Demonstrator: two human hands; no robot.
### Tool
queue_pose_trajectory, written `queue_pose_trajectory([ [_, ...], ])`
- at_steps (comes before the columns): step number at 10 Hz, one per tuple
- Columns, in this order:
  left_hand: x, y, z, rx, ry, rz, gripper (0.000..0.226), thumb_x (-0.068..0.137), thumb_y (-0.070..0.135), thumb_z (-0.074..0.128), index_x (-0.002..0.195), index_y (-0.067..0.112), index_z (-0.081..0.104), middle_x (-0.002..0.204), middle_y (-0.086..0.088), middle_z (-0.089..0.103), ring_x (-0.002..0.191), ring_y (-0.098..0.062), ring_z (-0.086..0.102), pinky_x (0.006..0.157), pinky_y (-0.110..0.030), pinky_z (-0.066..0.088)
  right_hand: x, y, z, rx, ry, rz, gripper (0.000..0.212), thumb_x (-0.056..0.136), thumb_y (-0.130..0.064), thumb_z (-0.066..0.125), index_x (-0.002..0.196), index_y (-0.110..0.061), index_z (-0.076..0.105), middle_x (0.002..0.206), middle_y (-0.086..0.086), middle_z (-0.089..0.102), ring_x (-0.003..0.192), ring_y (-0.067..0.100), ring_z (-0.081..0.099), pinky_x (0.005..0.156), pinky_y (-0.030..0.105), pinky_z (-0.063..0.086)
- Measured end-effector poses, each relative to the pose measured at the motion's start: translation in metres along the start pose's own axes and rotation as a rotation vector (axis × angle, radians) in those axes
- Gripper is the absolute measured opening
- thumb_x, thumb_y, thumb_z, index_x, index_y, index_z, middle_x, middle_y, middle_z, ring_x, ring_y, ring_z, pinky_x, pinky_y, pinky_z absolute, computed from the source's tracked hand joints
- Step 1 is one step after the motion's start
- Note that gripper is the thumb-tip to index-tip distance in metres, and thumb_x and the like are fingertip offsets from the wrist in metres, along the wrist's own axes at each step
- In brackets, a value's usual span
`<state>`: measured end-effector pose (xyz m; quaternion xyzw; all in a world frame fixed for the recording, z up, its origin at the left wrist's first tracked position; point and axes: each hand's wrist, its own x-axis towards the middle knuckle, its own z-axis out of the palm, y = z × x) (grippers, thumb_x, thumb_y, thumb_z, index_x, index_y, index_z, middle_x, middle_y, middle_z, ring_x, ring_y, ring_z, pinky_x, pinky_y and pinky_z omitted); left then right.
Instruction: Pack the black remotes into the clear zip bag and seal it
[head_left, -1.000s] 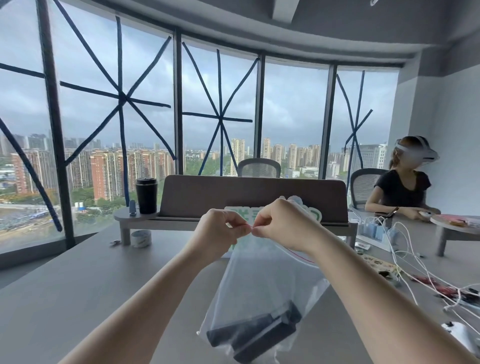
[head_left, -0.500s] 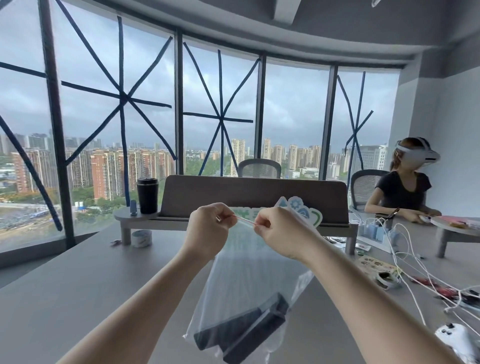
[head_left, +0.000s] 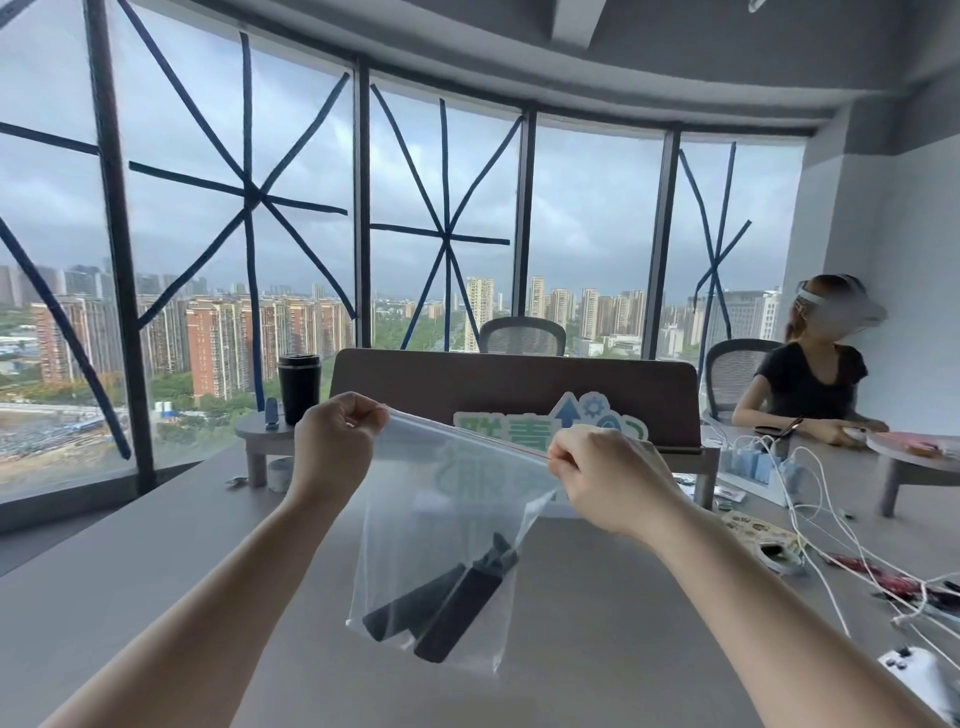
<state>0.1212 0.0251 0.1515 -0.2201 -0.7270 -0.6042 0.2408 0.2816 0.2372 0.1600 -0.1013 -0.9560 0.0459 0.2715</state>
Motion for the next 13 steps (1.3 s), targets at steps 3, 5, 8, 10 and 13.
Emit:
queue_pose_trajectory([
  [3, 0.016, -0.040, -0.021, -0.087, -0.041, -0.113, 0.013, 0.083, 0.009, 0.064, 0.071, 0.012, 0.066, 0.036, 0.004, 0.053, 0.037, -0.014, 0.045, 0.051, -0.028, 0.039, 0.020, -0.023, 0.011, 0.066, 0.126, -0.006, 0.020, 0.096, -0.023, 0.053, 0.083, -0.016, 0.066, 0.088, -0.006, 0.066, 0.081, 0.021, 0.062, 0.075, 0.036, 0.049],
  [5, 0.058, -0.097, -0.020, -0.074, -0.089, -0.282, 0.010, 0.088, 0.003, 0.054, 0.084, 0.006, 0.062, 0.071, -0.006, 0.061, 0.038, -0.010, 0.062, 0.038, -0.025, 0.048, 0.108, -0.045, 0.092, 0.130, 0.060, 0.076, 0.021, 0.096, -0.019, 0.050, 0.080, -0.014, 0.064, 0.090, 0.006, 0.072, 0.083, 0.030, 0.066, 0.067, 0.036, 0.053],
  [8, 0.150, -0.173, -0.068, -0.117, 0.072, -0.281, 0.021, 0.090, 0.005, 0.056, 0.071, 0.015, 0.060, 0.081, -0.012, 0.069, 0.075, -0.031, 0.071, 0.064, -0.039, 0.059, 0.193, -0.111, 0.153, 0.352, 0.144, -0.010, 0.017, 0.091, -0.023, 0.060, 0.080, -0.022, 0.072, 0.080, -0.007, 0.073, 0.076, 0.019, 0.064, 0.067, 0.035, 0.055],
  [10, 0.096, -0.269, -0.075, -0.042, 0.027, -0.477, 0.024, 0.083, -0.001, 0.057, 0.063, 0.013, 0.063, 0.064, -0.012, 0.068, 0.070, -0.031, 0.065, 0.080, -0.051, 0.055, 0.141, -0.120, 0.237, 0.340, -0.182, 0.044, 0.017, 0.087, -0.026, 0.064, 0.081, -0.021, 0.079, 0.084, -0.002, 0.077, 0.080, 0.022, 0.068, 0.071, 0.033, 0.055],
  [13, -0.009, -0.276, -0.102, 0.094, 0.121, -0.531, 0.022, 0.086, 0.002, 0.054, 0.101, 0.010, 0.067, 0.090, -0.009, 0.069, 0.079, -0.025, 0.062, 0.074, -0.036, 0.049, 0.068, -0.090, 0.229, 0.690, -0.221, 0.128, 0.024, 0.090, -0.028, 0.065, 0.113, -0.027, 0.075, 0.088, -0.006, 0.078, 0.053, -0.003, 0.056, 0.075, 0.037, 0.058],
])
